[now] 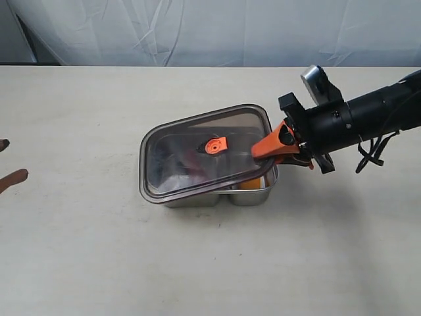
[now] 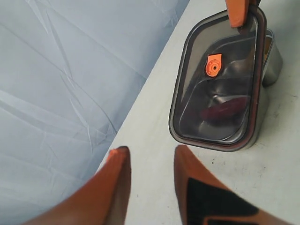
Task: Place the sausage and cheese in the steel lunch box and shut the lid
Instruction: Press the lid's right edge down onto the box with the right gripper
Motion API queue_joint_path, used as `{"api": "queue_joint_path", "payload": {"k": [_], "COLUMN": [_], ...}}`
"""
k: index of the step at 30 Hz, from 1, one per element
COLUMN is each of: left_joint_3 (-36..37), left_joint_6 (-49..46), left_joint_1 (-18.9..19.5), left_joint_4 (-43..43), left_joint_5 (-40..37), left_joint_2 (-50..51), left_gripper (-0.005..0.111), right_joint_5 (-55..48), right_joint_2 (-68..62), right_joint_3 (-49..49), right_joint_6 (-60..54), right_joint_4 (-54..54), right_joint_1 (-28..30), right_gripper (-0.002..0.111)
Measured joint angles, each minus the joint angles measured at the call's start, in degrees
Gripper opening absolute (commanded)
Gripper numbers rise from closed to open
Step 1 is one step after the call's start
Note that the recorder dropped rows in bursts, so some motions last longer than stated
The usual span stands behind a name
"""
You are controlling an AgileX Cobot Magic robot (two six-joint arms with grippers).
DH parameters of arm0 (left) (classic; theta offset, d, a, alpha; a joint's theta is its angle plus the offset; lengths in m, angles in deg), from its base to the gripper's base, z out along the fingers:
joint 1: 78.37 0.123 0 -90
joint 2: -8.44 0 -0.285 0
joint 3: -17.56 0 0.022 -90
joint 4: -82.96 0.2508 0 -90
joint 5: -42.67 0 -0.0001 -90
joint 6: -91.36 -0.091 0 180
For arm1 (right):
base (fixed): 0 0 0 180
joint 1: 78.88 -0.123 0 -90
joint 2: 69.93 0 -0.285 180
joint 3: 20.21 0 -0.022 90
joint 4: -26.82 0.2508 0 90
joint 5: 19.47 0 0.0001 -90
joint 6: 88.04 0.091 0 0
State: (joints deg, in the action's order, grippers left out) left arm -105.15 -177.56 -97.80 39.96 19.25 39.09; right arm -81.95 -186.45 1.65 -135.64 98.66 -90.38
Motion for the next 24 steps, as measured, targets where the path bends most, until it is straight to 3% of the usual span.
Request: {"api": "queue_joint_path", "payload": {"k": [9, 18, 20, 24], "left_joint_3": [0.0, 0.0, 0.0, 0.0], "left_joint_6": [0.0, 0.0, 0.0, 0.0], "left_joint_1": [0.0, 0.0, 0.0, 0.0], "left_joint_4": [0.0, 0.0, 0.0, 0.0], "left_joint_5": [-0.1, -0.1, -0.1, -0.1], "left_joint_2": [0.0, 0.0, 0.0, 0.0], "left_gripper": [0.032, 0.032, 0.032, 0.032], "right_joint_5": [5.4, 6.2, 6.4, 6.8], "right_joint_2": [0.0, 0.0, 0.0, 0.0], "right_joint_3": [0.0, 0.0, 0.0, 0.0], "right_joint_6": [8.8, 9.8, 9.8, 9.8], "right_joint_4": [-8.3, -9.2, -9.3, -9.5], "right_joint_1": [-0.1, -0.1, -0.1, -0.1], "right_gripper": [-0.001, 0.000, 0.006, 0.034]}}
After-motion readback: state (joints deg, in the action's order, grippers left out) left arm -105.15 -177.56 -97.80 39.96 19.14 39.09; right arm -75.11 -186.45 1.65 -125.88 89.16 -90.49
